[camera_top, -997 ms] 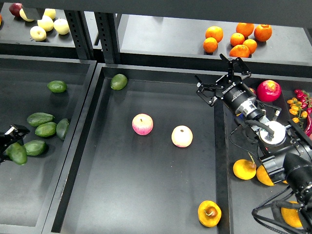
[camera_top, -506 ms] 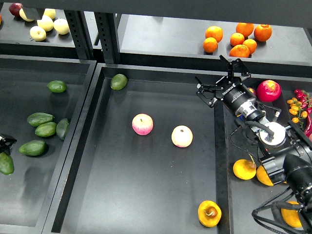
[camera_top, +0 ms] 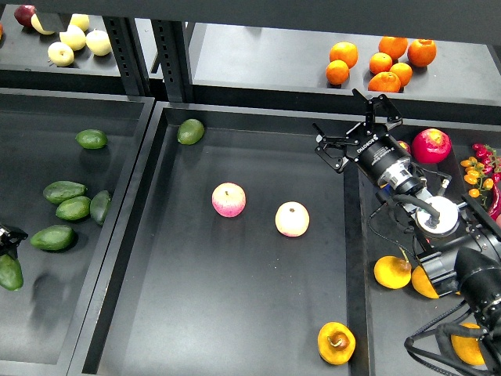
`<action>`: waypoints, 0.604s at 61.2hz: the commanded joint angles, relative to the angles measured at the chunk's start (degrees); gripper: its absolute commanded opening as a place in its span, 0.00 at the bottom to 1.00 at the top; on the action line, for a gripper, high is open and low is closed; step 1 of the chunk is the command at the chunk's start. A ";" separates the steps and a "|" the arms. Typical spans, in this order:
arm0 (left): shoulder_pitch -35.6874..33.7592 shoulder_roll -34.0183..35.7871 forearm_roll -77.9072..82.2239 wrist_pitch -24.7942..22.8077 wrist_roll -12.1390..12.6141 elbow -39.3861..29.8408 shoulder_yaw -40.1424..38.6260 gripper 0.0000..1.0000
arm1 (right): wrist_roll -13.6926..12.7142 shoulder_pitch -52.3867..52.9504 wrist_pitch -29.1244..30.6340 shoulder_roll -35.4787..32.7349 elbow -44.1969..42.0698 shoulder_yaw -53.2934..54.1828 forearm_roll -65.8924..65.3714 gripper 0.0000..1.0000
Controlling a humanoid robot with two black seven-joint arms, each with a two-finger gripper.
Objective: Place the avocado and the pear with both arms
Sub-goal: 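Lower the avocado among the other avocados and open the left gripper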
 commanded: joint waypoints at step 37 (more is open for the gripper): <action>1.75 -3.56 0.01 0.00 0.01 0.96 0.56 0.51 | 0.00 -0.35 0.00 0.00 0.44 0.00 0.00 1.00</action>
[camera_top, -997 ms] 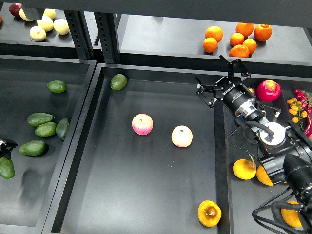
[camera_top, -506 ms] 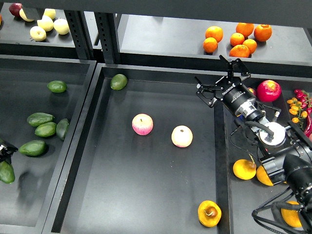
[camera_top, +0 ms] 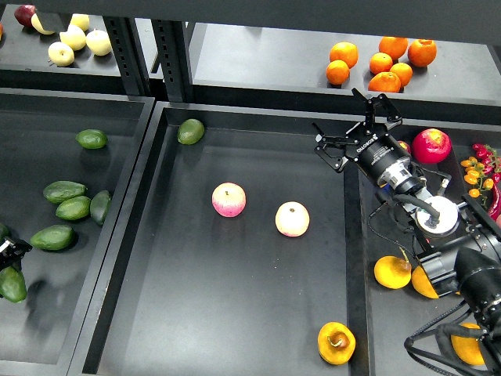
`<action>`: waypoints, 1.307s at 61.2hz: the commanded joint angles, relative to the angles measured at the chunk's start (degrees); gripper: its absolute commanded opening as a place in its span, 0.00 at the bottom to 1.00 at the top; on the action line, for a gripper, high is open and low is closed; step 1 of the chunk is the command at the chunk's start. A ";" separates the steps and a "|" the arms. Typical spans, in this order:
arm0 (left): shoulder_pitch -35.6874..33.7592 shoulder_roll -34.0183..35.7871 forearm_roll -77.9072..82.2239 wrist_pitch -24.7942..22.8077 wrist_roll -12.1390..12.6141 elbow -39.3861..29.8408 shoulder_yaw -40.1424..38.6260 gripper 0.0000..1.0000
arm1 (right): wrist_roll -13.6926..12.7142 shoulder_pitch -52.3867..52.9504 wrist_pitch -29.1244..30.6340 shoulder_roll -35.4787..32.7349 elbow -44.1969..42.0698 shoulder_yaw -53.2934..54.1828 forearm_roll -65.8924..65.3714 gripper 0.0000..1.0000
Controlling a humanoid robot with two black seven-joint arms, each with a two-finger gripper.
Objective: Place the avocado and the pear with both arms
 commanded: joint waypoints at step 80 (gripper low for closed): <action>-0.48 -3.69 -0.09 0.00 0.00 -1.24 -13.89 0.88 | 0.00 -0.30 0.00 0.00 0.61 -0.08 0.00 1.00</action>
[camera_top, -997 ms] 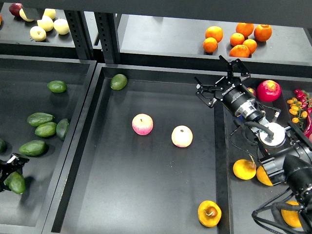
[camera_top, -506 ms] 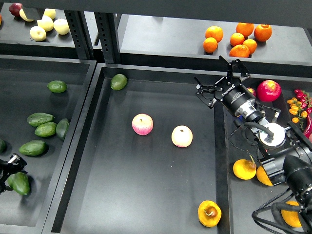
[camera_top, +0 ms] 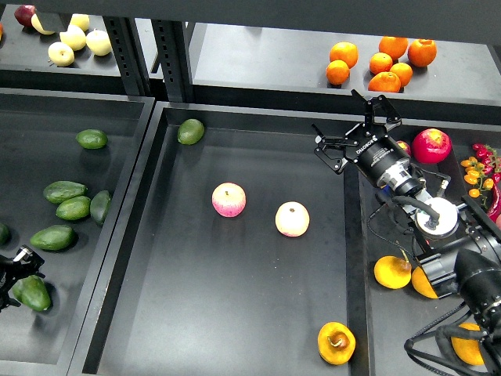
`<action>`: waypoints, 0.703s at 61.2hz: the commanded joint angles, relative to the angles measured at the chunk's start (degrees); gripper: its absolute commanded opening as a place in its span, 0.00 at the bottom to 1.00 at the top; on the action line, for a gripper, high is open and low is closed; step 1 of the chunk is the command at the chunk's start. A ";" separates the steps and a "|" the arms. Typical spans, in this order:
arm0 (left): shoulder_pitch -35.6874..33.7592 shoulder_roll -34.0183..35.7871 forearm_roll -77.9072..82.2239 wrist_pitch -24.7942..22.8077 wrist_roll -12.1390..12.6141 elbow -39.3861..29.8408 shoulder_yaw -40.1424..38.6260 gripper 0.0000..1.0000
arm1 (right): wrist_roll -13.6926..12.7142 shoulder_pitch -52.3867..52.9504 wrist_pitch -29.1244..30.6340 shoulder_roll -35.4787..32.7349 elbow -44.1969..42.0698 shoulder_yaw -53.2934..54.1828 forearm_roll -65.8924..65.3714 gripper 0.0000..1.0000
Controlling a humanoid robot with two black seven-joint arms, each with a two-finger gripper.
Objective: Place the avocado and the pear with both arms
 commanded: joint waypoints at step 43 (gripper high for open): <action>-0.71 -17.43 -4.24 -0.01 0.00 -2.82 -54.13 0.88 | 0.00 -0.08 0.00 0.00 -0.40 -0.17 0.00 1.00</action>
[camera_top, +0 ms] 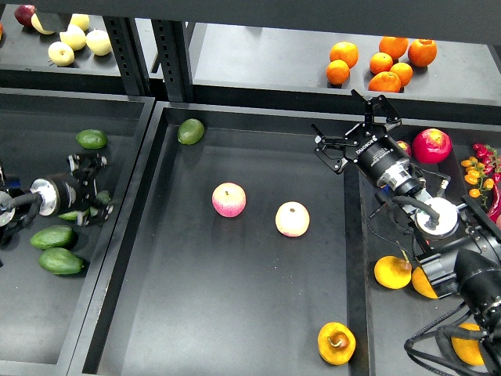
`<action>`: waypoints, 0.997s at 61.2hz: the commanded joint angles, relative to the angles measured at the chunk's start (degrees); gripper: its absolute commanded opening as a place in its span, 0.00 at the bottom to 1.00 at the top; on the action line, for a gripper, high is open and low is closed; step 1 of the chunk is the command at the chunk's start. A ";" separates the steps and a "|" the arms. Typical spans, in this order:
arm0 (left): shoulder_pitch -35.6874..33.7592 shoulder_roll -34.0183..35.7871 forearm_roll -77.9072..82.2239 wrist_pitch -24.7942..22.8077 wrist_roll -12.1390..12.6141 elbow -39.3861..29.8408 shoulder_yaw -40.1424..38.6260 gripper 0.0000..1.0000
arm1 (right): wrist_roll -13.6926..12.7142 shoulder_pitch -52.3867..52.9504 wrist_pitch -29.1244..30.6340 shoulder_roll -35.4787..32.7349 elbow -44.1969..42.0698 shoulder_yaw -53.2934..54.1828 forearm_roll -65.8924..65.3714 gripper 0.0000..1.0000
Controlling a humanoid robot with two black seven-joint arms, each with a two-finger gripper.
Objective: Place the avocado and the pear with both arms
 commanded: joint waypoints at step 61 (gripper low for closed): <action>3.06 -15.83 -15.89 -0.01 -11.13 -15.57 -19.88 0.91 | 0.00 0.15 0.00 0.00 -0.28 0.18 0.00 1.00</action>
